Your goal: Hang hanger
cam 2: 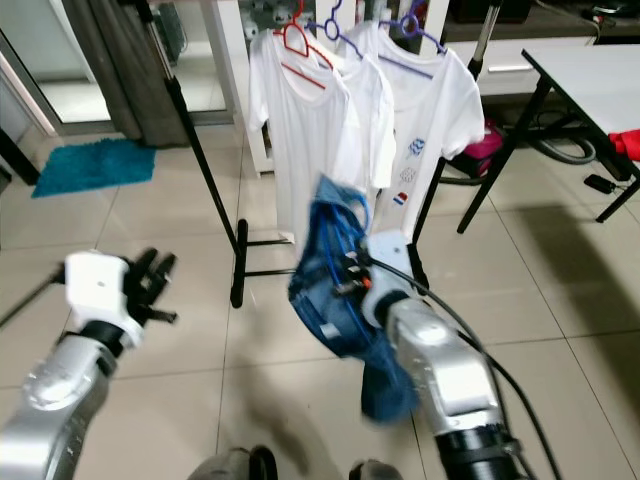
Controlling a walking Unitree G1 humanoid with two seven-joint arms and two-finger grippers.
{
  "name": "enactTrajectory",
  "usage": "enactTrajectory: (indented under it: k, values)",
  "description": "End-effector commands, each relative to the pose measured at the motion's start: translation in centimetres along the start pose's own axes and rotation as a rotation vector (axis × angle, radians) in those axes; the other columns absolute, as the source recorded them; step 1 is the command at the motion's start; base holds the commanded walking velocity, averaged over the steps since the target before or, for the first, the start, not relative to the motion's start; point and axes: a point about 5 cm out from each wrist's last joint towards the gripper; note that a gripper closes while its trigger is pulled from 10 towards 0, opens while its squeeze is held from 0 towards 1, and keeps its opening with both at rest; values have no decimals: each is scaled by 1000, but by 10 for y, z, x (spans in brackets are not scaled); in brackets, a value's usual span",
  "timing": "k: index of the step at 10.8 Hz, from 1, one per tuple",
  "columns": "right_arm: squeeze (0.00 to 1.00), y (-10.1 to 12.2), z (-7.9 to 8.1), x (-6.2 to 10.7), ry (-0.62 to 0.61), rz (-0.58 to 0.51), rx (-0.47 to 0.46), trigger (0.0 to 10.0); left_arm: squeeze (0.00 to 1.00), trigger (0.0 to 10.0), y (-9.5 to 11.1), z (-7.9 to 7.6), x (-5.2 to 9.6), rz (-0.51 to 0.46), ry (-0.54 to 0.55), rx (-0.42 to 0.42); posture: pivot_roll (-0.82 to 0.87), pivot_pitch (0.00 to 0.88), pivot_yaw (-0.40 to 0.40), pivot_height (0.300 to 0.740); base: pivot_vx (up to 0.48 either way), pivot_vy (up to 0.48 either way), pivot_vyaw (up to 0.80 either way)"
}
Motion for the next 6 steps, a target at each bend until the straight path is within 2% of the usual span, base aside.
enactTrajectory:
  k: [1,2,4,6]
  values:
    - [0,15,2,-1,-2,-75,30,10000,0,10000,-2,1,1,4,2,-25,-58,79,92,740,356,0,0]
    - [0,15,-1,-5,-22,-93,17,10000,0,10000,1,-4,-2,-8,-15,-47,-44,92,83,740,368,0,0]
    - [0,20,2,-10,-15,-115,16,10000,0,10000,13,-6,-2,-35,-25,-53,-35,103,90,740,371,0,613]
    - [0,21,5,-11,-32,-135,-15,10000,0,10000,9,-8,-4,-22,-46,-50,-40,87,110,740,369,0,0]
Point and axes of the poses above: a point about 5 cm out from each wrist's last joint towards the gripper, its own x axis pointing back from the gripper into the wrist, its own y axis along the axis of the wrist's last joint, z = x × y, and after that the axes turned 10 degrees about x, right-handed
